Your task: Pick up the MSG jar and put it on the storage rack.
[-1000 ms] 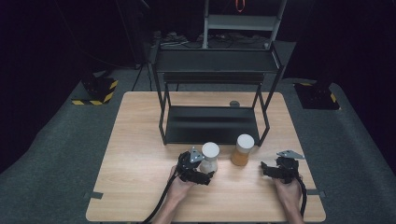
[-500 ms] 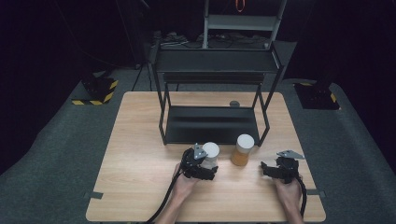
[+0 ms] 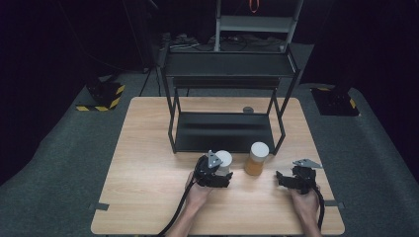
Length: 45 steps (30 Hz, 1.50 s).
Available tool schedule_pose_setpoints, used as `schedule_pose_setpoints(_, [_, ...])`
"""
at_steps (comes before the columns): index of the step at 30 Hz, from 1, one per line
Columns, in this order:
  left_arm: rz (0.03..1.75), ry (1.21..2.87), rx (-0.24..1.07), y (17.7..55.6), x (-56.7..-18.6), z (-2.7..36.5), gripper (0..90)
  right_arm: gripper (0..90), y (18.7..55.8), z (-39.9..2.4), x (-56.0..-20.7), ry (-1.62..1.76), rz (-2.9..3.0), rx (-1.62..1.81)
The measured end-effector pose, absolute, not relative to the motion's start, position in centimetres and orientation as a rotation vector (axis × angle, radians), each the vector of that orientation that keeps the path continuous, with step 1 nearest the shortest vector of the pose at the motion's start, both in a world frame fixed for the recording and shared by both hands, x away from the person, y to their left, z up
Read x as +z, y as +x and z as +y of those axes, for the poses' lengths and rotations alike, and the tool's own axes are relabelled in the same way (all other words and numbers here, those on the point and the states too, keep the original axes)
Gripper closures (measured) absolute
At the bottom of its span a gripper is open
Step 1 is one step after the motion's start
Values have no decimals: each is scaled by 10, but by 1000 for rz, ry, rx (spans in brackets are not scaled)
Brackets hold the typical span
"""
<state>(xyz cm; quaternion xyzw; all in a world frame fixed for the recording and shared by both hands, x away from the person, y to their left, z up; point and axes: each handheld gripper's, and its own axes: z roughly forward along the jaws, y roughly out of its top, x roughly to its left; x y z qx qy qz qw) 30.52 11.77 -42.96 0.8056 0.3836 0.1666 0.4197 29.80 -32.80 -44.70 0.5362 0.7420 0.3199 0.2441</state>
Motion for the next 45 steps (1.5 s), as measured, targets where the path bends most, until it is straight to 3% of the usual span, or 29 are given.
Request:
schedule_pose_setpoints(12, [956, 2012, 421, 305, -431, 115, 281, 89, 298, -328, -447, 1464, 2026, 874])
schedule_pose_setpoints(31, [945, 2025, 458, 301, -429, 111, 296, 89, 298, -328, -447, 1464, 2027, 874])
schedule_pose_setpoints(45, [950, 2026, 413, 305, -417, 115, 297, 89, 298, -328, -447, 1466, 2026, 874])
